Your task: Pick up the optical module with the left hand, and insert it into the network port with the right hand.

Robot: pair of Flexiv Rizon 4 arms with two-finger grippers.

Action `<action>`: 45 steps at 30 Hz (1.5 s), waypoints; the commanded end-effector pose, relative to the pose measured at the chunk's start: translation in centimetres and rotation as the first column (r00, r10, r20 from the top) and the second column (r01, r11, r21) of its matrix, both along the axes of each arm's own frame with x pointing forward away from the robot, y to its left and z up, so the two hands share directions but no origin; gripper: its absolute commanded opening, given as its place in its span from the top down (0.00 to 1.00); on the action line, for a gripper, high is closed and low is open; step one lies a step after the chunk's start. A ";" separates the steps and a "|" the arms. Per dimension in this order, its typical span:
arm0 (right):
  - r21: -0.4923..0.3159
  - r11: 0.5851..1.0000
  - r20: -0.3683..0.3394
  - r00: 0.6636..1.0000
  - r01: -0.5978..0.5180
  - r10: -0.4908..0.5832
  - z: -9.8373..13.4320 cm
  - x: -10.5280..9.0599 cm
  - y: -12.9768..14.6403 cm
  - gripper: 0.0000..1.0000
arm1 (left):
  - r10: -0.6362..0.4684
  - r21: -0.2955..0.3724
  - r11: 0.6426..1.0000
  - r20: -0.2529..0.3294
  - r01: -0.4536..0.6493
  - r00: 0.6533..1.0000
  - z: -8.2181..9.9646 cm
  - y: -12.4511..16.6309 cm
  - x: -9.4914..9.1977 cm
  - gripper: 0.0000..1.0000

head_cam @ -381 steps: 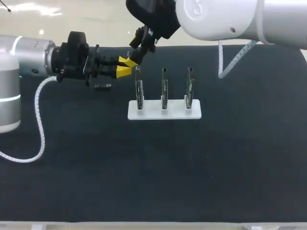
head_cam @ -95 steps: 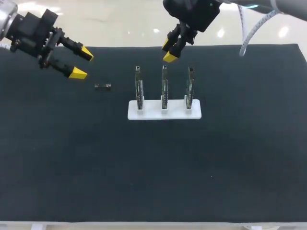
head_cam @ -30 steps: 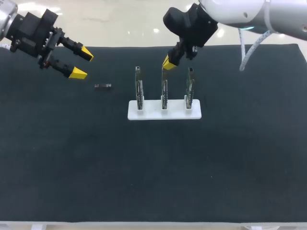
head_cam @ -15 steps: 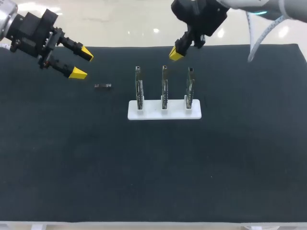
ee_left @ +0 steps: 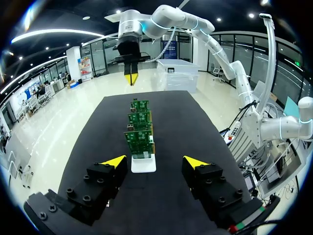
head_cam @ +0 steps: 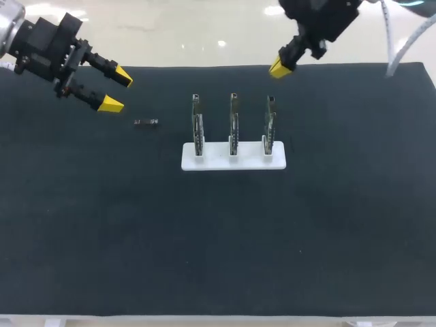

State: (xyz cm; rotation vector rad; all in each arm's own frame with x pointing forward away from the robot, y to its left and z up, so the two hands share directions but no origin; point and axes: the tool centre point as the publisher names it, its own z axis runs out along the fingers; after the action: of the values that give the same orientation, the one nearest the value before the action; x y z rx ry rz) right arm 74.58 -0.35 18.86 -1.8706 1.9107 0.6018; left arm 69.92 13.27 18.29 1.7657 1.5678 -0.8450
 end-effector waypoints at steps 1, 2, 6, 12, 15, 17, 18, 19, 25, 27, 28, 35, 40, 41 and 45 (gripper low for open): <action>0.020 1.000 0.026 1.000 0.015 -0.015 0.0 -1.0 -1.6 1.00 | 0.000 0.004 1.000 -0.001 0.000 1.000 0.0 0.0 0.1 0.00; 0.024 1.000 0.022 1.000 0.019 -0.019 0.0 -1.0 -1.8 1.00 | 0.000 0.004 1.000 -0.001 0.000 1.000 0.0 0.0 0.1 0.00; 0.030 0.999 0.032 0.999 0.034 -0.035 0.1 -0.9 -2.4 1.00 | 0.000 0.004 1.000 -0.001 0.000 1.000 0.0 0.0 0.1 0.00; 0.036 0.997 0.049 0.997 0.062 -0.063 0.1 -0.7 -2.9 1.00 | 0.000 0.004 1.000 -0.001 0.000 1.000 0.0 0.0 0.1 0.00; 0.036 0.997 0.049 0.997 0.062 -0.063 0.1 -0.7 -2.9 0.00 | 0.000 0.004 1.000 -0.001 0.000 1.000 0.0 0.0 0.1 0.00; 0.036 0.997 0.049 0.997 0.062 -0.063 0.1 -0.7 -2.9 0.00 | 0.000 0.004 1.000 -0.001 0.000 1.000 0.0 0.0 0.1 0.00; 0.036 0.997 0.049 0.997 0.062 -0.063 0.1 -0.7 -2.9 0.00 | 0.000 0.004 1.000 -0.001 0.000 1.000 0.0 0.0 0.1 0.00; 0.036 0.997 0.049 0.997 0.062 -0.063 0.1 -0.7 -2.9 0.00 | 0.000 0.004 1.000 -0.001 0.000 1.000 0.0 0.0 0.1 0.00; 0.036 0.997 0.049 0.997 0.062 -0.063 0.1 -0.7 -2.9 0.00 | 0.000 0.004 1.000 -0.001 0.000 1.000 0.0 0.0 0.1 0.00; 0.036 0.997 0.049 0.997 0.062 -0.063 0.1 -0.7 -2.9 0.00 | 0.000 0.004 1.000 -0.001 0.000 1.000 0.0 0.0 0.1 0.00; 0.036 0.997 0.049 0.997 0.062 -0.063 0.1 -0.7 -2.9 0.00 | 0.000 0.004 1.000 -0.001 0.000 1.000 0.0 0.0 0.1 0.00; 0.036 0.997 0.049 0.997 0.062 -0.063 0.1 -0.7 -2.9 0.00 | 0.000 0.004 1.000 -0.001 0.000 1.000 0.0 0.0 0.1 0.00; 0.036 0.997 0.049 0.997 0.062 -0.063 0.1 -0.7 -2.9 0.00 | 0.000 0.004 1.000 -0.001 0.000 1.000 0.0 0.0 0.1 0.00; 0.036 0.997 0.049 0.997 0.062 -0.063 0.1 -0.7 -2.9 0.00 | 0.000 0.004 1.000 -0.001 0.000 1.000 0.0 0.0 0.1 0.00; 0.036 0.997 0.049 0.997 0.062 -0.063 0.1 -0.7 -2.9 0.00 | 0.003 0.016 1.000 -0.002 -0.003 1.000 -0.1 0.1 0.2 0.00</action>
State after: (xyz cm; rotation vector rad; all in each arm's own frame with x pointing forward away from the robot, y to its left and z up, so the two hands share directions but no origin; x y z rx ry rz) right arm 73.96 -3.22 19.02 -1.7834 1.9079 0.5607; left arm 69.95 13.33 18.23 1.7669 1.5699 -0.8422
